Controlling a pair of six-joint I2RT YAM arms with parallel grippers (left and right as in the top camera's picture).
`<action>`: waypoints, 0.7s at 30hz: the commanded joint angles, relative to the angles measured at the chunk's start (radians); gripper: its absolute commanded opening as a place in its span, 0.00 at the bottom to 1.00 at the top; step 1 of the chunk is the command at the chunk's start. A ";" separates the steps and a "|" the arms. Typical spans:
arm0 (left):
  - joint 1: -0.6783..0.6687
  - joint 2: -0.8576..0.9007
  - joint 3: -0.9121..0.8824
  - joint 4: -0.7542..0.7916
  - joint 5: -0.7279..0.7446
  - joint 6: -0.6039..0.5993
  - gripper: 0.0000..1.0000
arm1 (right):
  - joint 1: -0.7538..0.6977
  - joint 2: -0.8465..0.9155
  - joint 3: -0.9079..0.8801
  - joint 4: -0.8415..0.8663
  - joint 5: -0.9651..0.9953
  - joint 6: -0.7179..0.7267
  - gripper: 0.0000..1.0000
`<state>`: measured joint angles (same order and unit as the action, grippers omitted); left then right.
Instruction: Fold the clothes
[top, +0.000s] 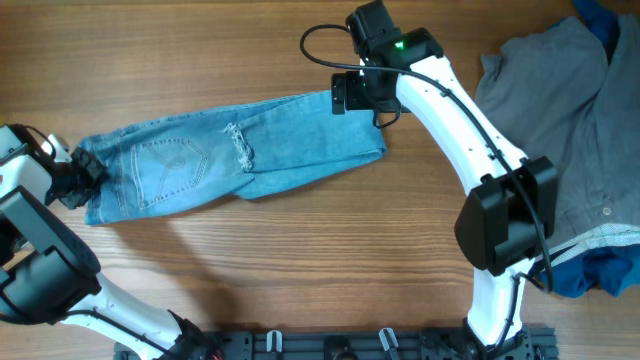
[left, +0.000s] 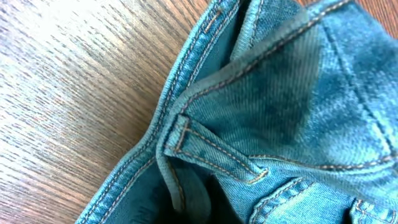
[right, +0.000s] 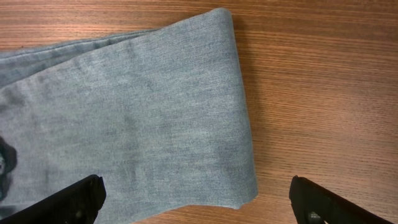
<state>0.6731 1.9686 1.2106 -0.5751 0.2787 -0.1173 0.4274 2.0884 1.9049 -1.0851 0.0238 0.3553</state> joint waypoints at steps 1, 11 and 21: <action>-0.014 0.045 -0.048 -0.014 -0.008 0.009 0.04 | 0.003 -0.007 0.013 -0.001 0.015 0.012 1.00; -0.014 0.009 0.053 -0.074 -0.150 0.009 1.00 | 0.003 -0.007 0.013 -0.002 0.033 0.011 1.00; -0.014 0.000 0.069 -0.056 -0.280 0.114 0.95 | 0.003 -0.007 0.013 -0.005 0.034 0.011 1.00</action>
<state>0.6544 1.9598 1.2701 -0.6498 0.0475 -0.0666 0.4274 2.0884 1.9049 -1.0882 0.0349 0.3553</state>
